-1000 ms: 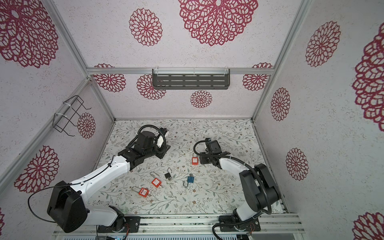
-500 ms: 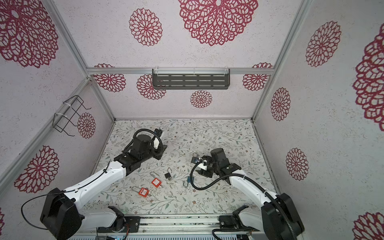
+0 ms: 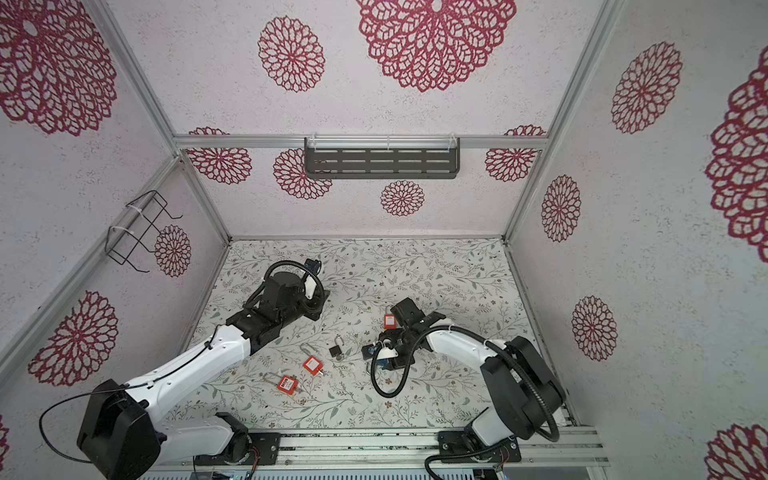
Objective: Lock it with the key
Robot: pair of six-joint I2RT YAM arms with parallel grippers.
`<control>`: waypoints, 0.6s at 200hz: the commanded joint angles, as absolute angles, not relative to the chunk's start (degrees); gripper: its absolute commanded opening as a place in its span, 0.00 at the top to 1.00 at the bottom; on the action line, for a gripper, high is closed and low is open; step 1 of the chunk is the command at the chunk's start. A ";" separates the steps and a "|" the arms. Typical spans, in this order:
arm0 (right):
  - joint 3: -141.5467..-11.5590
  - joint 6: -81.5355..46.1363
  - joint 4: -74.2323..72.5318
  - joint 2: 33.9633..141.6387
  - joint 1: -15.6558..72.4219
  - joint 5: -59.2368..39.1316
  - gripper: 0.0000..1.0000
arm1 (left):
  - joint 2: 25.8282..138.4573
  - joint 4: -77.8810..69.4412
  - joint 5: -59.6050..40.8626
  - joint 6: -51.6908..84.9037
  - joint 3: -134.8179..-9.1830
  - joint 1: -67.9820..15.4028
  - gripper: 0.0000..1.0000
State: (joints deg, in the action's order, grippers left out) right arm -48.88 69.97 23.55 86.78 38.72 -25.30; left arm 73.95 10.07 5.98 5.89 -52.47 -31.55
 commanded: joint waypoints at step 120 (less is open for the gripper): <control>-53.45 69.32 16.37 96.47 45.68 -14.80 0.36 | 74.85 11.74 7.86 4.22 -51.24 -31.20 0.62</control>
State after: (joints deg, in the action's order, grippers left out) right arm -51.03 71.05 17.93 94.65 44.97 -16.64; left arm 74.32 11.44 7.18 5.34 -52.07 -31.55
